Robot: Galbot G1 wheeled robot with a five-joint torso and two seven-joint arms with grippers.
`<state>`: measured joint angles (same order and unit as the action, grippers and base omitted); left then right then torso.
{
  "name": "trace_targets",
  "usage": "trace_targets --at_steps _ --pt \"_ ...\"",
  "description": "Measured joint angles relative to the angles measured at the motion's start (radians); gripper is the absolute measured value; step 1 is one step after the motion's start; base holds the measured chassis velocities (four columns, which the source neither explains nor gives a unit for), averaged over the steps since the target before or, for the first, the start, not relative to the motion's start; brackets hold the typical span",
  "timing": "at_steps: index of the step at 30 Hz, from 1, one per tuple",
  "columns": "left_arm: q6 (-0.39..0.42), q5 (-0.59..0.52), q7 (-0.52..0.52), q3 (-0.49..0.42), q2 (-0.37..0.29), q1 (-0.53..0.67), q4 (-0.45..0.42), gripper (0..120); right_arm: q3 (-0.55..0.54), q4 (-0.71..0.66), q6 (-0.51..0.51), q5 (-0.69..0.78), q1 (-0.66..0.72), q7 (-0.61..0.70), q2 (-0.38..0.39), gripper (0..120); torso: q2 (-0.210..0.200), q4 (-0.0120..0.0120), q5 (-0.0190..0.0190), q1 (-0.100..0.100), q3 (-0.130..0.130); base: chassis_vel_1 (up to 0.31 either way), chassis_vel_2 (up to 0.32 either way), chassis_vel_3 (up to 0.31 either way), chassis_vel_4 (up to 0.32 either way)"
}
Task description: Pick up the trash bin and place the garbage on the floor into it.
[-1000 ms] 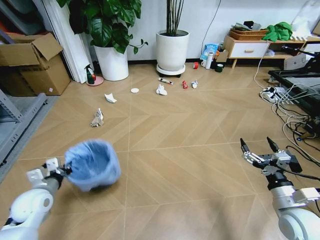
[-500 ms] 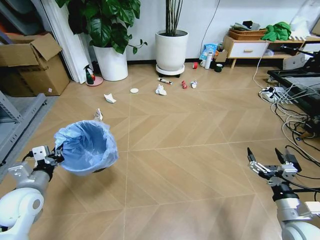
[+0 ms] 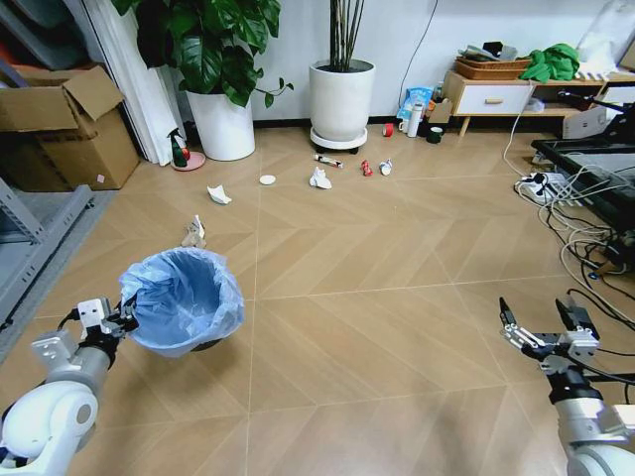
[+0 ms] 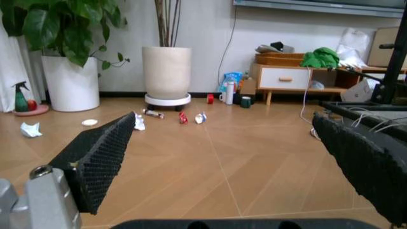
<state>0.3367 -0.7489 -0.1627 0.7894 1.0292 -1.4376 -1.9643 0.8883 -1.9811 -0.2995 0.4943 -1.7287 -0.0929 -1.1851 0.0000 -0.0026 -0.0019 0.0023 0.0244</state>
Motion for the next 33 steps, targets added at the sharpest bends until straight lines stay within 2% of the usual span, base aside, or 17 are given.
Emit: trace_targets --at_steps 17,33 --pt "-0.004 -0.001 -0.003 -0.005 -0.001 0.007 -0.001 0 0.004 -0.008 -0.006 0.008 -0.003 -0.008 -0.002 100 0.000 0.0001 -0.0001 0.000 0.000 0.036 0.113 -0.034 -0.112" --pt "-0.004 -0.003 -0.003 -0.006 -0.002 0.008 0.000 0 0.010 -0.011 -0.007 0.010 -0.004 -0.011 -0.001 100 0.000 0.0000 -0.0001 0.000 0.000 -0.035 0.135 0.027 -0.130"
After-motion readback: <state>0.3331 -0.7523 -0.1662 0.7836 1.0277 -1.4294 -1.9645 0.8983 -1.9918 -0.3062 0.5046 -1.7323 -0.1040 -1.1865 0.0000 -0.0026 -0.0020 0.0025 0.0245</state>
